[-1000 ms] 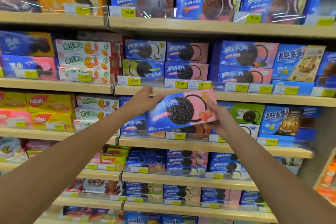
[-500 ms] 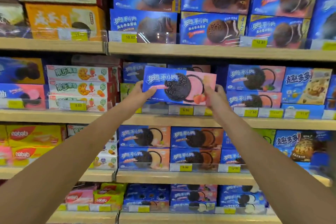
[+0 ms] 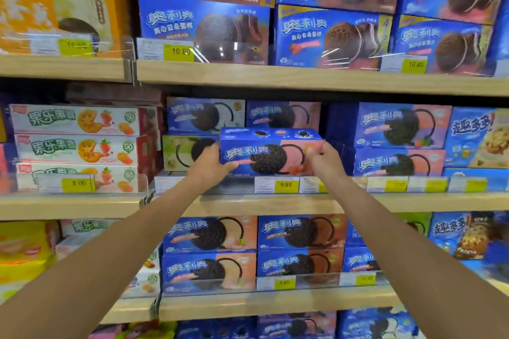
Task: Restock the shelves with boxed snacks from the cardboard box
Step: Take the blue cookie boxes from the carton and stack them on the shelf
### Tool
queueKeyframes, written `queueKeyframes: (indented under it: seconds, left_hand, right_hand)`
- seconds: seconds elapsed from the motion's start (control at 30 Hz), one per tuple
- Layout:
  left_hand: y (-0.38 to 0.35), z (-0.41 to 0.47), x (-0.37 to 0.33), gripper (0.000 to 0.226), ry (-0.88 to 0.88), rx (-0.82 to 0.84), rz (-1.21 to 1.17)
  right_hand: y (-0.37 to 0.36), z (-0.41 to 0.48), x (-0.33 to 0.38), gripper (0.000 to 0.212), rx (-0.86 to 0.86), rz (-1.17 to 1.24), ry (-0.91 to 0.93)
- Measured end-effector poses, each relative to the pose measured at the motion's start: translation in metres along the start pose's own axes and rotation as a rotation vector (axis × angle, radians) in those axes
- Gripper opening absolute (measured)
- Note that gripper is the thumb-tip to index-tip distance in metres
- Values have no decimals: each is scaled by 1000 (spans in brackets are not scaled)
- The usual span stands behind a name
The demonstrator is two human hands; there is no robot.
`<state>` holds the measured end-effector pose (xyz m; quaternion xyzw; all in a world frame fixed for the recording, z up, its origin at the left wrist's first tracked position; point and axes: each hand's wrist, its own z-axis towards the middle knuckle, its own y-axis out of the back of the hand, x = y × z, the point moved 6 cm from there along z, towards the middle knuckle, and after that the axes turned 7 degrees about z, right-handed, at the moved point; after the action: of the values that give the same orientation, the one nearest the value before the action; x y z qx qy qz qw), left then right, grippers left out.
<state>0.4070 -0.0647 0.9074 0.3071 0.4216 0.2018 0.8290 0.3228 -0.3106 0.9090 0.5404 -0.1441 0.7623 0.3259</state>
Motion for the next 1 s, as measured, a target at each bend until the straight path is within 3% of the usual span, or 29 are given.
queueKeyframes:
  seconds: [0.1, 0.3, 0.5, 0.77, 0.9, 1.0]
  left_hand:
    - [0, 2, -7, 42, -34, -61, 48]
    - [17, 21, -31, 42, -153, -206, 22]
    - [21, 43, -28, 64, 21, -286, 111]
    - [3, 73, -24, 39, 107, -182, 105]
    - [-5, 87, -30, 44, 130, -164, 106]
    - [-8, 94, -33, 46, 162, -169, 54]
  right_hand:
    - [3, -1, 9, 19, -40, 46, 31]
    - [1, 37, 15, 7, -138, 231, 97]
    - [-7, 52, 33, 12, -161, 249, 117]
    - [-13, 75, 12, 37, -215, 119, 101]
    - [-9, 65, 25, 32, -201, 112, 90]
    - [-14, 73, 30, 49, -114, 81, 127]
